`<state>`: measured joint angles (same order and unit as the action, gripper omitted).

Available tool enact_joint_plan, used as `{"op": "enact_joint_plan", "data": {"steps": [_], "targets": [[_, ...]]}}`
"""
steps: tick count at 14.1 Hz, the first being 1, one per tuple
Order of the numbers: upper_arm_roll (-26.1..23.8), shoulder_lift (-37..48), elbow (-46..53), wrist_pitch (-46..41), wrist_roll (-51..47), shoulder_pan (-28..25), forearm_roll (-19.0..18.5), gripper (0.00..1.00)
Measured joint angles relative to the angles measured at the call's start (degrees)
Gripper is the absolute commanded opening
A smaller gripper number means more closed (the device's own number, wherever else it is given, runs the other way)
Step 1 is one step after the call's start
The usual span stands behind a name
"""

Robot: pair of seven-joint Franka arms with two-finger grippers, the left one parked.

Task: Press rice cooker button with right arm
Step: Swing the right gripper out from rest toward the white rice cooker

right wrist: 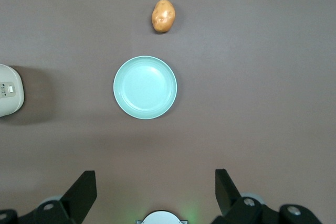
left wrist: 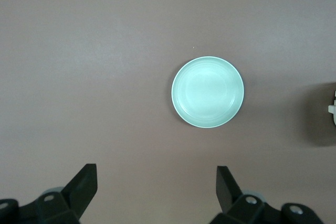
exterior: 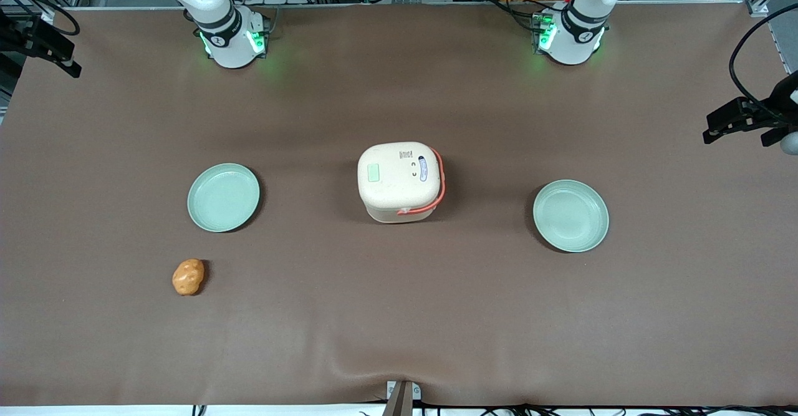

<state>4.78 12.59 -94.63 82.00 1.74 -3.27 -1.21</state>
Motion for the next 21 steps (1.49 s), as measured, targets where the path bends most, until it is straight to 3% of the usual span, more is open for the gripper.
{"op": "enact_joint_plan", "data": {"steps": [8, 14, 21], "targets": [[-0.1, -2.1, 0.8, 0.5, 0.2, -0.9, 0.0, 1.00], [-0.4, -6.3, 3.3, 1.5, -0.7, -7.5, 0.0, 1.00], [-0.5, -8.2, 4.0, 3.5, -12.3, -15.1, 0.0, 0.98]]}}
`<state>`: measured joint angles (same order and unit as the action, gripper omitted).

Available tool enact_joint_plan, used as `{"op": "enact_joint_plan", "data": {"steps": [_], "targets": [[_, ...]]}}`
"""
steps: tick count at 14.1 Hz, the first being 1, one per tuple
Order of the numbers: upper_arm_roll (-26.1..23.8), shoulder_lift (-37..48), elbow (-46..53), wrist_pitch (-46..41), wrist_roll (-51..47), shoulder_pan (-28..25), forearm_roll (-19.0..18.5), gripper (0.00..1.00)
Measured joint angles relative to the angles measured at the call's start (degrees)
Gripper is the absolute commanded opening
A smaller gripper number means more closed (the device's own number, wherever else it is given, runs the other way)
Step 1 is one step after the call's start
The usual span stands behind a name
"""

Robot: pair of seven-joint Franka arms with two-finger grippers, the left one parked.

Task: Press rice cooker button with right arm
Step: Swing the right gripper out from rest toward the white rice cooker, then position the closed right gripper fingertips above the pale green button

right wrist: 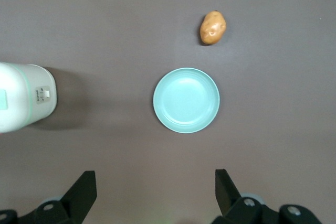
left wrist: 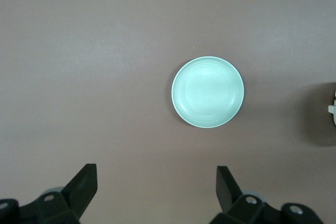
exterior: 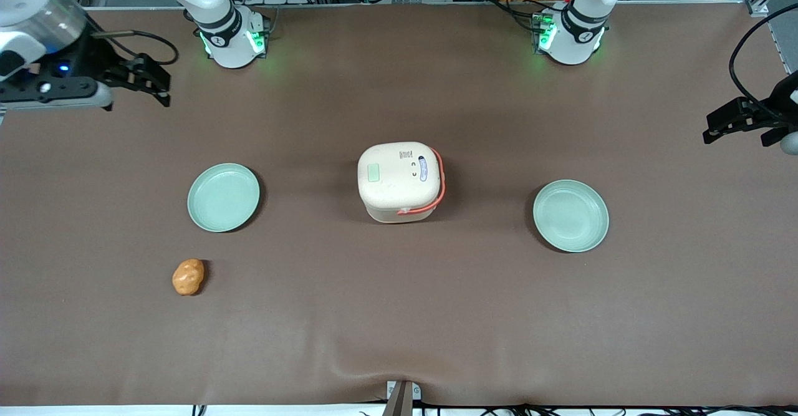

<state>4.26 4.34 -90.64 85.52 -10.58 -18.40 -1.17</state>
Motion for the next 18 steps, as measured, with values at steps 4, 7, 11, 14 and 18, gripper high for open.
{"op": "enact_joint_plan", "data": {"steps": [4, 7, 11, 14, 18], "targets": [[0.0, -1.1, 0.0, 1.6, -3.3, -2.2, 0.0, 0.65], [0.0, -2.7, 0.0, 3.6, -7.7, -4.8, 0.0, 0.43], [0.0, -7.2, 0.0, 8.4, -21.8, -11.9, 0.0, 0.16], [-0.1, -11.9, 0.0, 11.7, -28.4, -17.0, 0.0, 0.00], [-0.1, -16.2, 0.0, 15.4, -30.8, -20.5, 0.0, 0.00]]}}
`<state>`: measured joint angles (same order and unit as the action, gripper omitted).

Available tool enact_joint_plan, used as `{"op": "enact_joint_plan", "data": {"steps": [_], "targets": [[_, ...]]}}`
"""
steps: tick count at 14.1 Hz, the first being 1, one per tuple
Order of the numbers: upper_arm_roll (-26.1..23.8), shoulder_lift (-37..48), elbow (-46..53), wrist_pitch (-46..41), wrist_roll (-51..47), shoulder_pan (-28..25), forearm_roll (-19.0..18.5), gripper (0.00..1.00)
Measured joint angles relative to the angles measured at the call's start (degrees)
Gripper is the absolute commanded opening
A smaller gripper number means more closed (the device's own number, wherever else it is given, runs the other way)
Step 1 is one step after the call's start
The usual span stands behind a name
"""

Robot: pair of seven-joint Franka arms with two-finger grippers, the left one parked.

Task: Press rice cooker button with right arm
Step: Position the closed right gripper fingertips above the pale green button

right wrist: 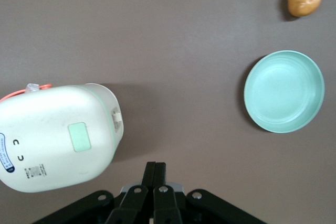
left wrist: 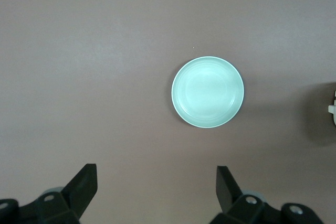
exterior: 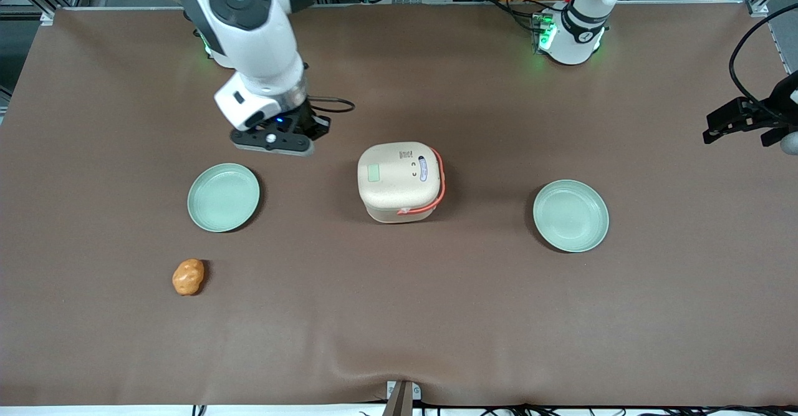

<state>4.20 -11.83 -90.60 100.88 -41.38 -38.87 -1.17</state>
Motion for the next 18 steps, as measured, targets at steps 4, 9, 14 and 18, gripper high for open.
{"op": "enact_joint_plan", "data": {"steps": [4, 9, 14, 18], "targets": [[0.0, -1.8, 0.0, 2.6, 0.1, -0.6, 0.3, 0.00], [0.0, -5.2, 0.0, 8.7, 0.1, -3.1, 0.3, 0.00], [0.0, -9.2, 0.2, 11.9, 0.6, -3.6, 0.3, 0.00], [0.0, -11.1, 1.4, 13.0, 0.6, -5.0, 0.4, 0.00]]}}
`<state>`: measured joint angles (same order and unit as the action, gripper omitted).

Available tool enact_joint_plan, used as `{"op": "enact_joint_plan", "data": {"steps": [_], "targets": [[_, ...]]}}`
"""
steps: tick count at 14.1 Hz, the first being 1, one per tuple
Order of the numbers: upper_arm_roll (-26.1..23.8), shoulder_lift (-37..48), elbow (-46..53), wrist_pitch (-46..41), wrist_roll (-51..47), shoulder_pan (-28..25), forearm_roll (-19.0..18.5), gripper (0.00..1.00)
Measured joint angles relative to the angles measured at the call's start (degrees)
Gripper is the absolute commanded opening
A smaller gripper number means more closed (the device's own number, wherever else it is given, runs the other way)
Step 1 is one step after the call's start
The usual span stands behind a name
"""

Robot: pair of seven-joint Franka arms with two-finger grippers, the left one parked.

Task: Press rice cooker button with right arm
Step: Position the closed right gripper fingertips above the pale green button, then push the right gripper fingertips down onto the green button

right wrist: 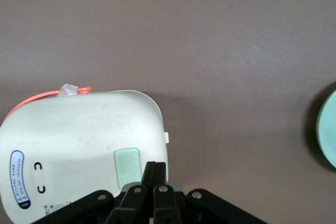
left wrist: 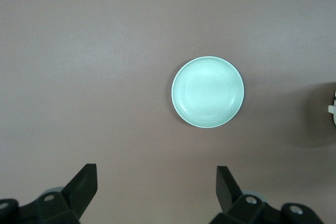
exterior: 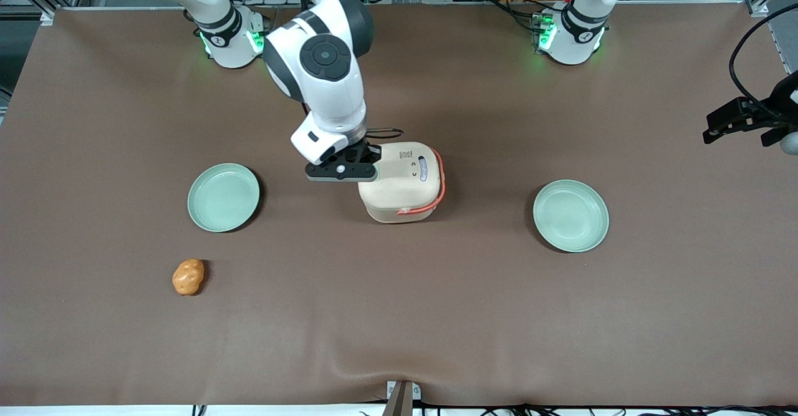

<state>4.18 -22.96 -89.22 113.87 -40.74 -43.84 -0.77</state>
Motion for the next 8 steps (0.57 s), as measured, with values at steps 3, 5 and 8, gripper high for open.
{"op": "enact_joint_plan", "data": {"steps": [3, 5, 8], "targets": [[0.0, -1.3, 0.2, 1.9, 0.0, -0.4, 1.7, 0.00], [0.0, -2.2, 0.2, 2.4, 0.1, -0.8, 1.8, 0.00], [0.0, -3.1, 0.3, 2.4, 0.6, -1.4, 1.9, 0.00]]}}
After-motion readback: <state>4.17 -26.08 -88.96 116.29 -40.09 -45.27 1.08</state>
